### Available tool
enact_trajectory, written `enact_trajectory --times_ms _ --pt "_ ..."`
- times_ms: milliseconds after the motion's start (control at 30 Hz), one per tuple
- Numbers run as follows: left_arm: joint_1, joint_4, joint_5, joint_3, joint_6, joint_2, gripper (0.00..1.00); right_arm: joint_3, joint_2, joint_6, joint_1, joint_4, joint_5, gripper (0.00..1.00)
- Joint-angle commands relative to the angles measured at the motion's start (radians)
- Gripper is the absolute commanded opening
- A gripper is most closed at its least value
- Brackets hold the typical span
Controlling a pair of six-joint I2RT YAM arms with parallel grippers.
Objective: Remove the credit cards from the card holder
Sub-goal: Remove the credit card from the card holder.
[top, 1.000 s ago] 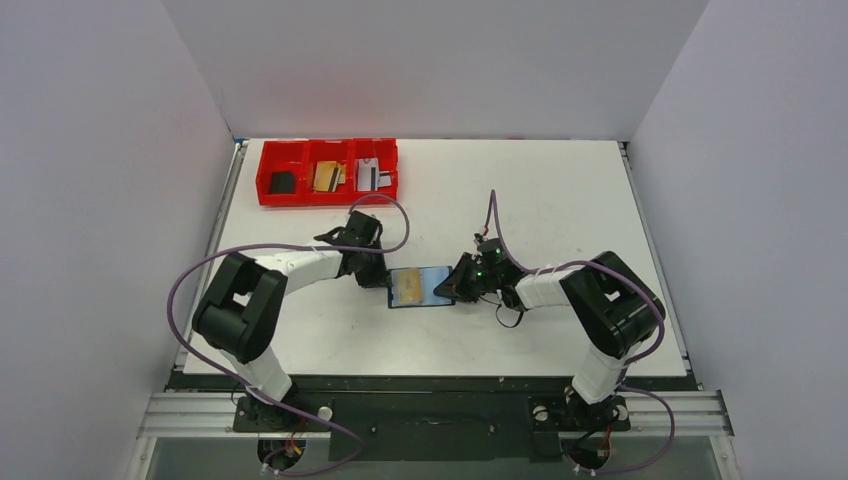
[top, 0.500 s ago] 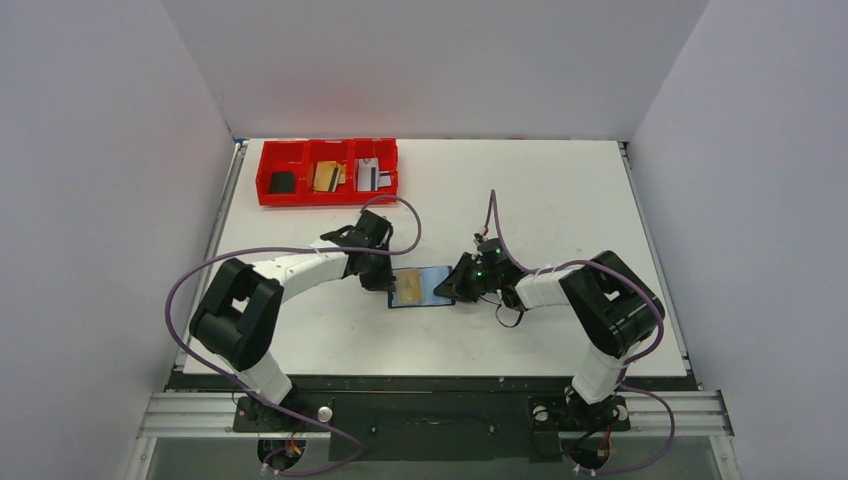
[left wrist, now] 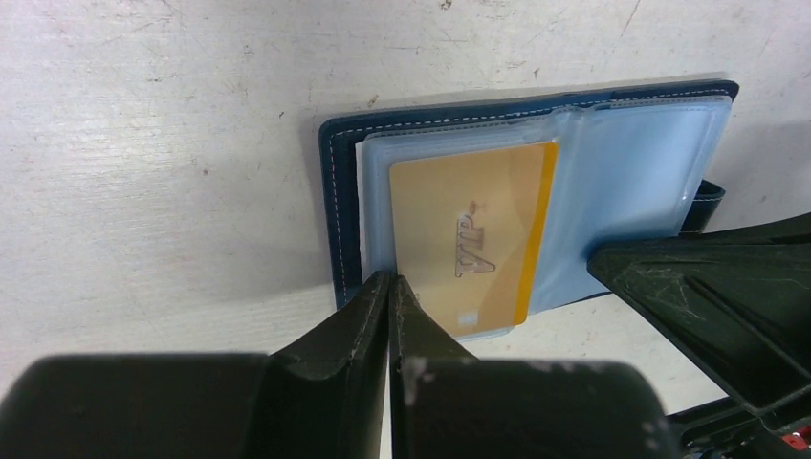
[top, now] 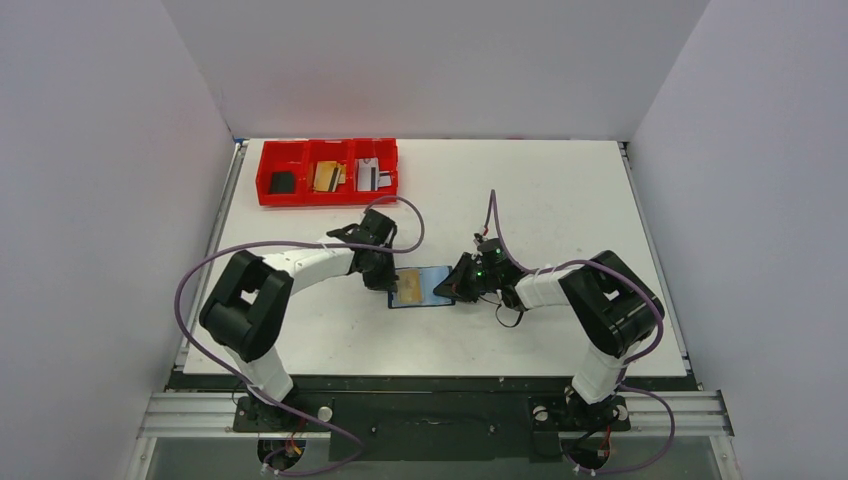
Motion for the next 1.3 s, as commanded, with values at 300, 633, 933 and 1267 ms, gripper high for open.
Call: enact_trajectory --times_ms 300,633,933,1267 --pt "-0.037 0.028 0.018 0.083 0.006 0.067 0.00 -0.016 0.052 -0.025 -0.005 -0.010 0.048 0.00" --pt "-0.047 0.005 -0.019 0.078 -0.020 0.119 0.00 -0.018 0.011 -0.019 -0.008 0.021 0.035 0.08" --pt "-0.047 0.019 -0.022 0.052 -0.036 0.135 0.00 0.016 0.003 0.003 -0.008 0.077 0.003 0.16" --pt "-0.047 0.026 -0.011 0.046 -0.039 0.142 0.00 0.032 0.051 0.034 0.010 0.140 -0.016 0.16"
